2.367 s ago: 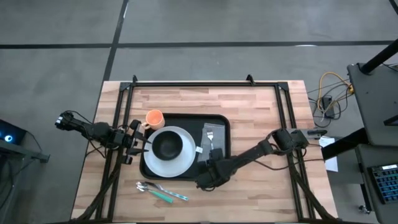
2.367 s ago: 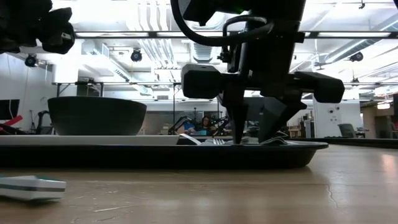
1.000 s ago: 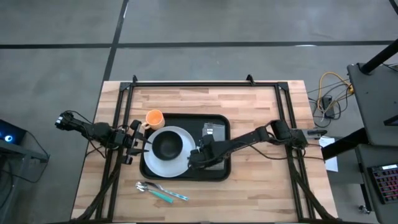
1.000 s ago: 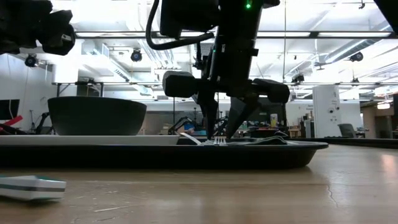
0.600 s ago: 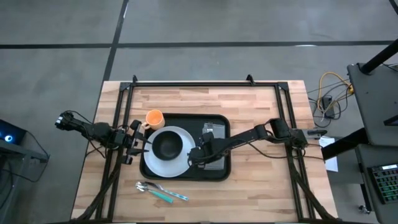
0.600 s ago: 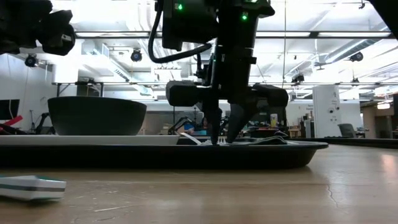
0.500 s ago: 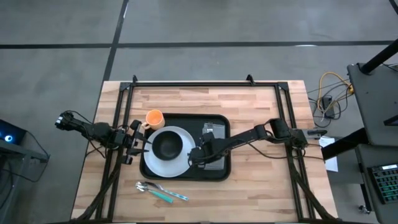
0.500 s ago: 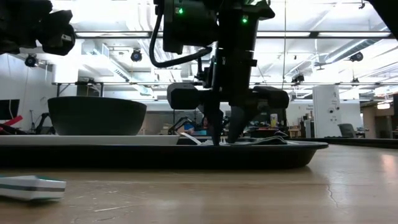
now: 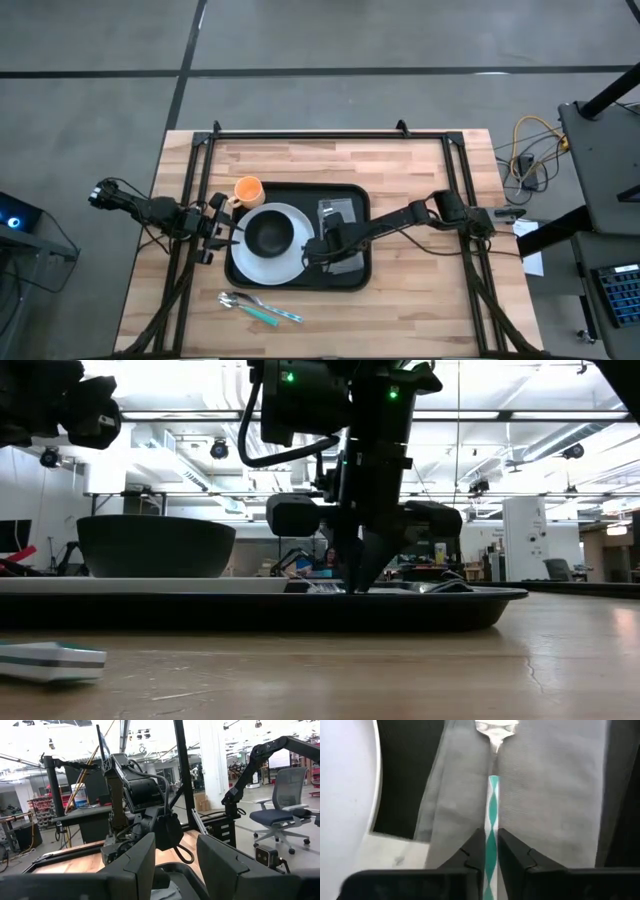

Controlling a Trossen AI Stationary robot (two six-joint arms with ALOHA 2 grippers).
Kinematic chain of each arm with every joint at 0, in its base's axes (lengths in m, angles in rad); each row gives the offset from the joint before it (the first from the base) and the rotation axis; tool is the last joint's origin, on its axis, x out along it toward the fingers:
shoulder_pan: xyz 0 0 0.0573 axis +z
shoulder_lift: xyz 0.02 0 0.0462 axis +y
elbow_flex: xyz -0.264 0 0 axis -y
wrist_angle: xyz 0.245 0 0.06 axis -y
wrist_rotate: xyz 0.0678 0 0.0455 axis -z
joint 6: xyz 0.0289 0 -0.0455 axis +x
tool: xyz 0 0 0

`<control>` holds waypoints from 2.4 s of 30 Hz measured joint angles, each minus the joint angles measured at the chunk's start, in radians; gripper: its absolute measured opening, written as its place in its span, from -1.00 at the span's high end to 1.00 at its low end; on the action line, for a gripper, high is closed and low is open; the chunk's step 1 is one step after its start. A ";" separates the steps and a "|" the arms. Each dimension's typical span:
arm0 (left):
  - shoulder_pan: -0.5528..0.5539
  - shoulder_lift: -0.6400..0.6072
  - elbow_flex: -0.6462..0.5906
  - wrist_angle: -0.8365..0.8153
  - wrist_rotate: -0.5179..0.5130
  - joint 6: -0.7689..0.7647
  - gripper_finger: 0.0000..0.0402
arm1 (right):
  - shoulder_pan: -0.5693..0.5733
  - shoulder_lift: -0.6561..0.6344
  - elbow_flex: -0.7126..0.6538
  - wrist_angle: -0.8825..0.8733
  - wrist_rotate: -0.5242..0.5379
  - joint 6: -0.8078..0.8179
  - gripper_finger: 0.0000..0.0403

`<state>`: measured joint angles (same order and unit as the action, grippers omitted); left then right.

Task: Set up tray
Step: Put the green fork on the gray napkin

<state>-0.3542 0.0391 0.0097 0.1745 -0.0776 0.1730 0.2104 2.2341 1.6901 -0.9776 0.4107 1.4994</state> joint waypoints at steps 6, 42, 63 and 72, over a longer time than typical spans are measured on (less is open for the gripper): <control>0.000 0.000 0.000 -0.006 0.000 0.000 0.37 | 0.014 0.000 0.001 0.001 0.009 0.016 0.96; 0.000 0.000 0.000 -0.014 0.000 0.000 0.37 | 0.041 -0.006 0.061 -0.084 0.008 0.001 0.95; 0.000 0.000 0.001 -0.014 0.000 0.000 0.37 | 0.032 -0.006 0.066 -0.081 -0.038 -0.064 0.46; 0.001 0.000 0.001 -0.014 0.000 0.000 0.37 | 0.031 0.008 0.043 -0.049 -0.050 -0.063 0.55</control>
<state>-0.3534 0.0390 0.0105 0.1604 -0.0780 0.1734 0.2417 2.2421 1.7329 -1.0265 0.3606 1.4360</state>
